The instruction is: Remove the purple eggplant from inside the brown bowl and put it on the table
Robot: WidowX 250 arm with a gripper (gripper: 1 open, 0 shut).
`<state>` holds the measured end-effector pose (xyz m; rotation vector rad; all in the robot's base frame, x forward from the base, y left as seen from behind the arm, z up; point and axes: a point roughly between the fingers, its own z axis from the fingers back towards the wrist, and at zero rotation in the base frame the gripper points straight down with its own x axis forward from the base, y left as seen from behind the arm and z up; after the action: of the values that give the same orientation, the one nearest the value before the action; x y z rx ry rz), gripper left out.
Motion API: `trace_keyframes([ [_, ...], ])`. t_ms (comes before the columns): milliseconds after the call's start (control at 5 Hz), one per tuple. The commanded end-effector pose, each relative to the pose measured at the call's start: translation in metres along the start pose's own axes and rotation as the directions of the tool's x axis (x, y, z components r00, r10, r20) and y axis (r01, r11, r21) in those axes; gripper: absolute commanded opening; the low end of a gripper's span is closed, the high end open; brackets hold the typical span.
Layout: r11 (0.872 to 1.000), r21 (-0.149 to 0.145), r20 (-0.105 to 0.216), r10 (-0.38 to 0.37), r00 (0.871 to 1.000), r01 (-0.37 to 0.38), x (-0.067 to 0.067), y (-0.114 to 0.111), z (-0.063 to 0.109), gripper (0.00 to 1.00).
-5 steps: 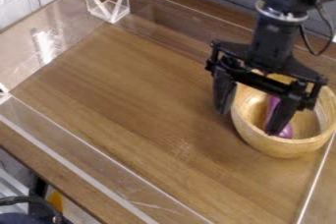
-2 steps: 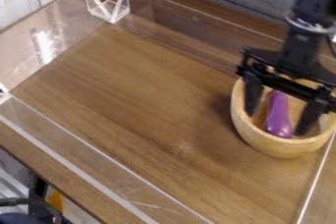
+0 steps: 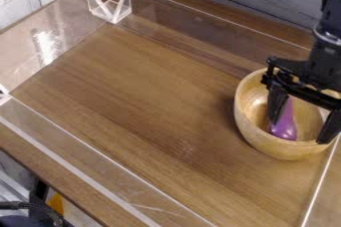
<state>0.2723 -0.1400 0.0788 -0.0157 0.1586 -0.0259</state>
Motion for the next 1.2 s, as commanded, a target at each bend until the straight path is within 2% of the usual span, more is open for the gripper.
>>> trace_keyframes([
  [0, 1.0, -0.02, 0.059, -0.006, 0.998, 0.007, 0.009, -0.005, 0.011, 1.0],
  [400, 1.0, -0.022, 0.06, 0.0, 0.998, 0.001, 0.015, -0.005, 0.001, 1.0],
  [600, 1.0, -0.024, 0.059, 0.004, 0.998, -0.003, 0.017, -0.004, -0.003, 0.0],
  [1000, 1.0, -0.026, 0.064, 0.012, 0.998, -0.01, 0.015, -0.003, -0.001, 0.0],
])
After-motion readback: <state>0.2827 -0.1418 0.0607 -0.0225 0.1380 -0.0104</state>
